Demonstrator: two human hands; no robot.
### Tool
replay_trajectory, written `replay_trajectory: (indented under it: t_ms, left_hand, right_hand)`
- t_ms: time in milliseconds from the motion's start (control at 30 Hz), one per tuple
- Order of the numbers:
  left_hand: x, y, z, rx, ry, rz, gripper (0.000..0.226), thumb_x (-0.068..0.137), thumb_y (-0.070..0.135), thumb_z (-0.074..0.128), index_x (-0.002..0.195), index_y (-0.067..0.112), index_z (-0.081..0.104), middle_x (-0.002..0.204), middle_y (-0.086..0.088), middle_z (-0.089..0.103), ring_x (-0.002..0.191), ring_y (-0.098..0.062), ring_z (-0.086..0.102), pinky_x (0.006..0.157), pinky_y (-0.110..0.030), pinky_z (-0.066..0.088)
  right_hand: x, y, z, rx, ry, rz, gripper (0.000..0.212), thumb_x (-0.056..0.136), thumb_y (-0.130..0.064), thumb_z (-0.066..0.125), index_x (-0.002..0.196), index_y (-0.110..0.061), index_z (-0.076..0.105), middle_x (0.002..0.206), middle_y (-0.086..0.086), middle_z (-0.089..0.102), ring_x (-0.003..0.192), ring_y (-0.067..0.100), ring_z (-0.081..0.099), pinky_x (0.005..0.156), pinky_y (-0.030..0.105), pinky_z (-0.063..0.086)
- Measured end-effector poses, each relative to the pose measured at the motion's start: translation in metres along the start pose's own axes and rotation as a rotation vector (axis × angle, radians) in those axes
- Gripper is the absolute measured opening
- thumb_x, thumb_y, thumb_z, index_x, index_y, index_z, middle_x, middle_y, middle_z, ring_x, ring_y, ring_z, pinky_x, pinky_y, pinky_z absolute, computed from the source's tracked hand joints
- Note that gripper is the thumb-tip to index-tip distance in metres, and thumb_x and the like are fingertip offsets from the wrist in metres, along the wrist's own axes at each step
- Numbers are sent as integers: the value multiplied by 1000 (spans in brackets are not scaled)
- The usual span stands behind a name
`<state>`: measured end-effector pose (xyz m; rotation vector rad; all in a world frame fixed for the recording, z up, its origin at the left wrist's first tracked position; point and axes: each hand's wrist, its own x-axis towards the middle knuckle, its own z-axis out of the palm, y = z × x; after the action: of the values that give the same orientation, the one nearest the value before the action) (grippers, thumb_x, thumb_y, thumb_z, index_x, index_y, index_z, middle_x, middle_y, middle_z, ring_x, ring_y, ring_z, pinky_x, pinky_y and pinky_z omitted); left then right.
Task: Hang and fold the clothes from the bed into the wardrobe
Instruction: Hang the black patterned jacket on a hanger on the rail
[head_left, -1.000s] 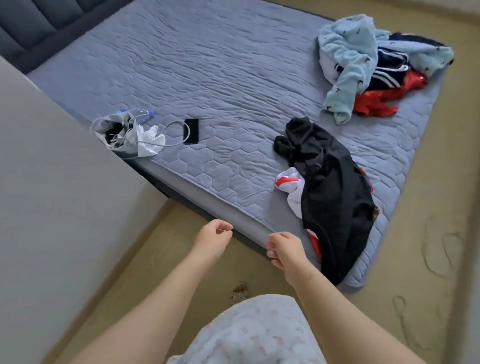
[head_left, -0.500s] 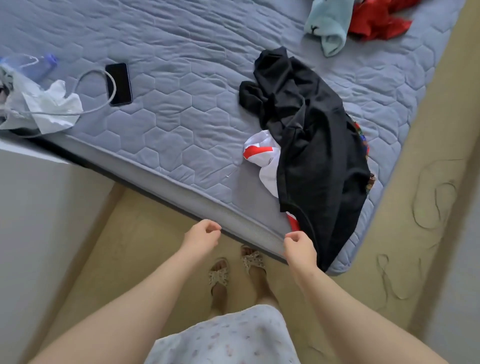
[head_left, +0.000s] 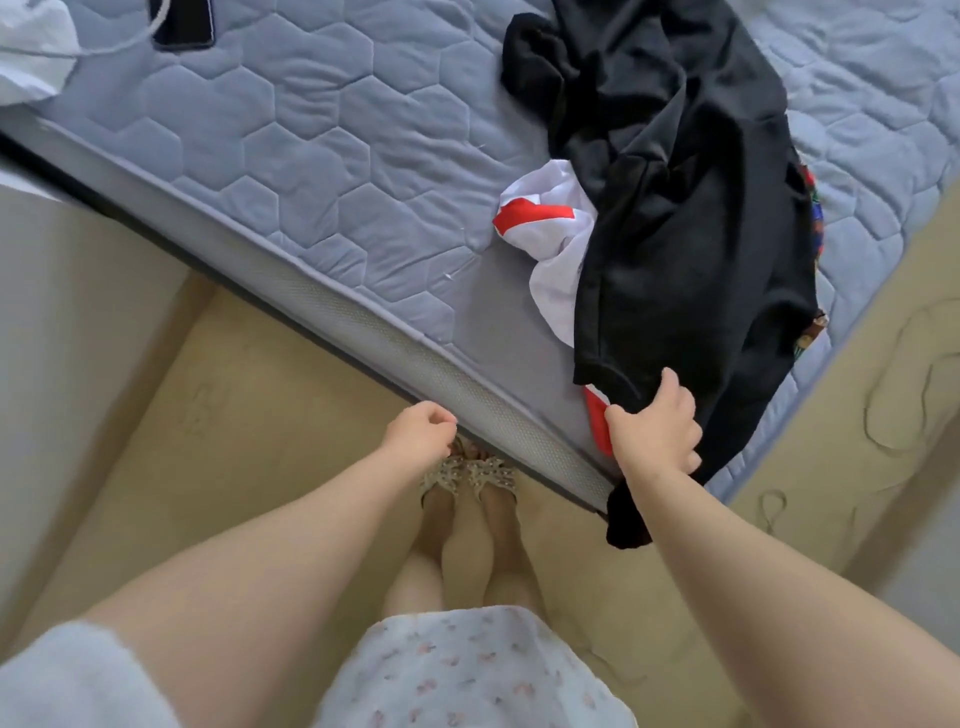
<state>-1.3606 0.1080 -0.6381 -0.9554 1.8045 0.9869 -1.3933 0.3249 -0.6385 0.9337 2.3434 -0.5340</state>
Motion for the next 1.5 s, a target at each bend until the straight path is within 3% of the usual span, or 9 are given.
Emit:
replay_trajectory:
  t_ms: [200, 367, 667, 800, 933, 1033, 1133, 1233, 1500]
  left_hand:
    - [11, -6, 11, -122, -9, -27, 20, 92, 14, 47, 76, 24, 54, 82, 2, 61, 63, -9, 57, 51, -22, 41]
    - [9, -10, 22, -273, -19, -104, 21, 95, 12, 42, 78, 20, 52, 77, 1, 57, 60, -9, 52, 52, -21, 38]
    - [-4, -5, 8, -200, -6, 25, 17, 94, 8, 40, 93, 16, 55, 88, -2, 60, 63, -9, 53, 54, -20, 41]
    - [-23, 2, -14, 18, 5, 209, 15, 91, 10, 50, 95, 24, 56, 104, 0, 60, 86, -14, 58, 68, -24, 45]
    - [-56, 26, -39, 179, -3, 423, 66, 85, 6, 60, 138, 33, 32, 138, -1, 34, 103, -16, 49, 82, -26, 42]
    - [-100, 53, -57, 153, -41, 586, 89, 77, 10, 71, 146, 29, 18, 148, -1, 13, 129, -18, 30, 96, -22, 32]
    - [-146, 74, -81, 26, 31, 653, 66, 80, 7, 67, 138, 18, 37, 142, -7, 27, 125, -16, 36, 96, -15, 28]
    - [-189, 96, -113, -20, 166, 633, 27, 86, 0, 51, 107, 15, 60, 111, -10, 59, 104, -23, 55, 88, -28, 43]
    - [-307, 163, -175, -415, 224, 874, 15, 84, 5, 56, 71, 13, 55, 67, 0, 56, 70, -13, 51, 68, -24, 39]
  right_hand:
    - [11, 3, 16, 67, 19, -19, 74, 83, -36, 67, 141, -27, 21, 150, 6, 14, 133, 33, 23, 101, 56, 34]
    - [9, 12, 27, 138, 112, -27, 58, 83, 6, 46, 131, -25, 34, 142, 8, 23, 116, 31, 34, 84, 36, 41]
    - [-12, 6, 13, 277, 76, -83, 41, 80, 10, 36, 105, -18, 49, 100, 7, 52, 83, 23, 47, 68, 31, 37]
    - [-42, -25, -4, 355, -35, -165, 39, 75, 6, 32, 85, -24, 55, 83, 3, 58, 80, 24, 49, 64, 28, 36]
    - [-83, -66, -38, 359, -186, -317, 40, 69, 5, 34, 75, -23, 61, 70, 1, 55, 75, 23, 49, 62, 27, 39]
    - [-122, -95, -73, 332, -265, -429, 33, 68, 4, 36, 71, -18, 61, 62, 1, 54, 70, 22, 49, 58, 27, 38]
    - [-159, -113, -114, 297, -304, -537, 25, 71, 2, 38, 70, -10, 60, 65, 7, 57, 70, 26, 52, 58, 27, 39]
    - [-187, -125, -155, 284, -262, -597, 23, 72, 2, 39, 61, -13, 53, 57, 2, 49, 62, 21, 44, 49, 25, 30]
    - [-243, -168, -261, 529, -12, -745, 23, 67, 1, 38, 52, -16, 43, 48, -5, 37, 53, 17, 33, 51, 27, 25]
